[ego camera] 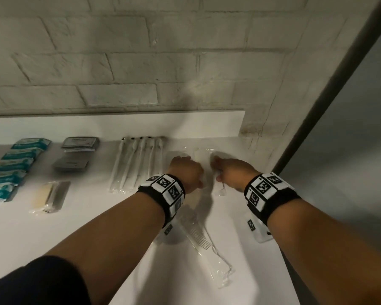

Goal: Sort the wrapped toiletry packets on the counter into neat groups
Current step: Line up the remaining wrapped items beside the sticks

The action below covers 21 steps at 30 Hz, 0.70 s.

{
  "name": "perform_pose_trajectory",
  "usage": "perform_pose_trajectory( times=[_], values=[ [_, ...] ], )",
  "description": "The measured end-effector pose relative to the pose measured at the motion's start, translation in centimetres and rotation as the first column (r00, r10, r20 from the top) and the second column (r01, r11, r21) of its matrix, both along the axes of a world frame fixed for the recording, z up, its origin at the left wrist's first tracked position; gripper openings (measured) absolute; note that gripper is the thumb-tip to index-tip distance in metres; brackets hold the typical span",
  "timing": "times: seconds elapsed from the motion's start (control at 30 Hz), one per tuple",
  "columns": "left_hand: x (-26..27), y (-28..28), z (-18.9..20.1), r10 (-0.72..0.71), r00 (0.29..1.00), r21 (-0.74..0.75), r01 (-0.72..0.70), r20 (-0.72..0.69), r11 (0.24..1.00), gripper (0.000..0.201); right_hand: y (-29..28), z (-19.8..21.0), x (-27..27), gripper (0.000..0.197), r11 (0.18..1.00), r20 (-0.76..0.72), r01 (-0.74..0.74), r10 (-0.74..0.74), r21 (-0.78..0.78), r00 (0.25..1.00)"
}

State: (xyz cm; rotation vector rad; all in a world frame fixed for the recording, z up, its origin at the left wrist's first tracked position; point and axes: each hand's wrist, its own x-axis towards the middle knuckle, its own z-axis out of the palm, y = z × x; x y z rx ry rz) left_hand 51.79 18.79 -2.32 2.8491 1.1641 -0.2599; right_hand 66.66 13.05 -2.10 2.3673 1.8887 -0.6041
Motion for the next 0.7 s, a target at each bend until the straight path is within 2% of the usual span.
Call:
perform_pose_trajectory(
  times=[0.1,0.23,0.3,0.37,0.4,0.43,0.47,0.53,0.6,0.7],
  values=[
    [0.0,-0.3,0.0,0.005,1.000,-0.011,-0.005,-0.007,1.000,0.040,0.1,-0.4,0.1,0.056,1.000,0.018,-0.002,0.002,-0.002,1.000],
    [0.2,-0.2,0.1,0.002,0.999,-0.007,-0.002,-0.044,1.000,0.044,0.2,-0.4,0.5,0.059,1.000,-0.041,0.006,-0.007,-0.006,0.999],
    [0.2,-0.3,0.1,-0.003,0.999,-0.002,0.003,-0.054,1.000,0.041,-0.3,0.1,0.3,0.056,0.994,-0.098,-0.005,0.017,0.113,0.995],
    [0.2,-0.3,0.1,-0.018,0.999,0.008,0.018,-0.049,1.000,0.038,-1.7,1.1,-0.8,0.039,0.965,-0.120,0.031,0.001,0.259,0.993],
    [0.2,-0.2,0.1,-0.025,0.999,0.015,0.025,-0.047,1.000,0.037,-2.7,1.8,-1.7,0.026,0.965,-0.101,0.011,0.016,0.263,0.995],
    [0.1,-0.2,0.2,-0.031,0.998,0.027,0.033,-0.047,0.999,0.037,-3.9,2.6,-2.8,0.018,0.981,-0.106,-0.032,0.053,0.191,0.993],
    [0.1,-0.1,0.2,-0.036,0.998,0.039,0.038,-0.048,0.999,0.038,-5.1,3.1,-4.1,0.021,0.992,-0.141,-0.088,0.099,0.086,0.985],
    [0.1,0.0,0.1,-0.041,0.998,0.037,0.043,-0.056,0.998,0.039,-7.1,3.6,-6.7,0.040,0.973,-0.152,-0.215,0.201,-0.085,0.968],
    [0.0,0.2,0.1,-0.043,0.997,0.033,0.045,-0.066,0.998,0.038,-8.0,3.3,-8.4,0.059,0.946,-0.065,-0.285,0.278,-0.155,0.958],
    [-0.1,0.4,0.0,-0.036,0.997,0.011,0.037,-0.075,0.999,0.041,-8.1,2.2,-9.2,0.080,0.926,0.070,-0.308,0.330,-0.220,0.942]
  ],
)
